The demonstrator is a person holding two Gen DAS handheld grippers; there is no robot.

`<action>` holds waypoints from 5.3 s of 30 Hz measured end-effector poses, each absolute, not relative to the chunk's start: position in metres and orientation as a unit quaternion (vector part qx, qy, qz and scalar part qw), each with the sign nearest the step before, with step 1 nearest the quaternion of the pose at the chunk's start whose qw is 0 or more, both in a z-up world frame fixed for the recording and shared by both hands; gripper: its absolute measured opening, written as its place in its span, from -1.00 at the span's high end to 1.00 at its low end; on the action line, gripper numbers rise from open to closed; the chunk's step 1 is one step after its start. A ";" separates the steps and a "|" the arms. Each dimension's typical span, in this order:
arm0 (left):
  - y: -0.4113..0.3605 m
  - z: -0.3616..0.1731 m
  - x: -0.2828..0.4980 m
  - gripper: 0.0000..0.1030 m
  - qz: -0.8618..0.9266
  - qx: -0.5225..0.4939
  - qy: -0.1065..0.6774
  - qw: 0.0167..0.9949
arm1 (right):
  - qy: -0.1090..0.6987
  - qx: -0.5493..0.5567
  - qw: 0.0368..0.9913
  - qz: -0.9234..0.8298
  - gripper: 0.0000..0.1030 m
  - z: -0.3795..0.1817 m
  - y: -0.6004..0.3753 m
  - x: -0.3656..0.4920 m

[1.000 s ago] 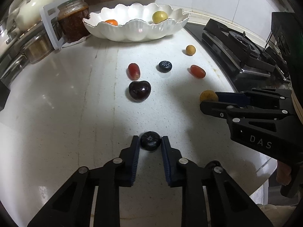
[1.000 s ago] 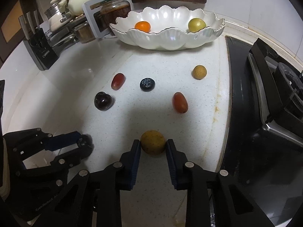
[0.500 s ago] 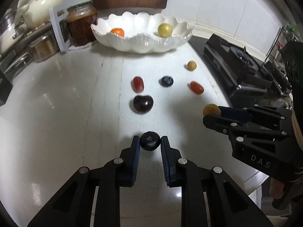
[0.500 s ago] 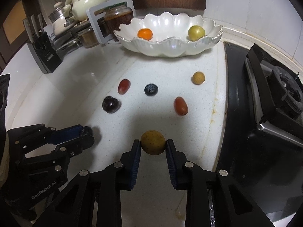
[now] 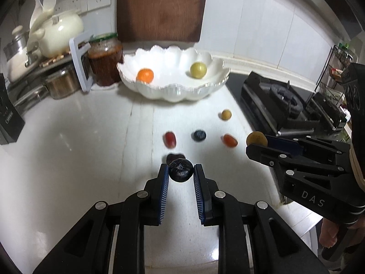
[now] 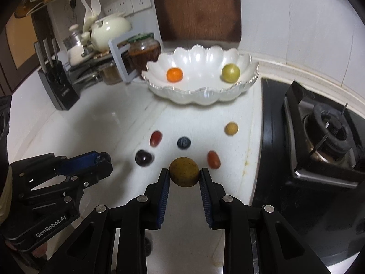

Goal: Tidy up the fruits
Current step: 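Carry the blueberry and yellow-brown fruit over the white bowl with both tools, then open both tools to drop the blueberry and yellow-brown fruit into the bowl, then withdraw both tools from the bowl toward the remaining fruits, then move the left tool over the dark cherry while the right tool approaches the brown oval date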

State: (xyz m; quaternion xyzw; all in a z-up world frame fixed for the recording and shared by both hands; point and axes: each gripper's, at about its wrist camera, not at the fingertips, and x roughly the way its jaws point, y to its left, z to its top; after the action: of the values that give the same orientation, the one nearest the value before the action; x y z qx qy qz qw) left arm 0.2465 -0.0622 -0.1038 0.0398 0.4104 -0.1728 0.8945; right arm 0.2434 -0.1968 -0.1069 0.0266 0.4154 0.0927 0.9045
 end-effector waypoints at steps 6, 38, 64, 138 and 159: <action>-0.063 -0.086 0.251 0.56 -0.170 0.038 0.382 0.907 | 0.387 0.026 0.918 0.084 0.45 -0.089 -0.199 0.246; -0.065 -0.012 0.327 0.56 -0.160 0.032 0.282 0.945 | 0.276 0.024 0.960 0.044 0.45 -0.014 -0.211 0.311; -0.091 -0.037 0.445 0.56 -0.150 0.048 0.360 0.920 | 0.357 0.027 0.933 0.037 0.45 -0.039 -0.233 0.425; -0.058 0.000 0.338 -0.01 -0.122 0.067 0.338 0.931 | 0.314 -0.004 0.949 0.028 0.17 -0.006 -0.223 0.318; -0.058 -0.019 0.276 -0.03 -0.140 0.059 0.338 0.929 | 0.316 -0.003 0.947 0.056 0.17 -0.022 -0.218 0.262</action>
State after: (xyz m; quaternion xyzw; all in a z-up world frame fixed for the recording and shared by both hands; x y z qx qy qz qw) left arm 0.2765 -0.0579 -0.0192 0.0591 0.3379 -0.1395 0.9289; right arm 0.2622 -0.2185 -0.0219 -0.0026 0.3161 0.0560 0.9471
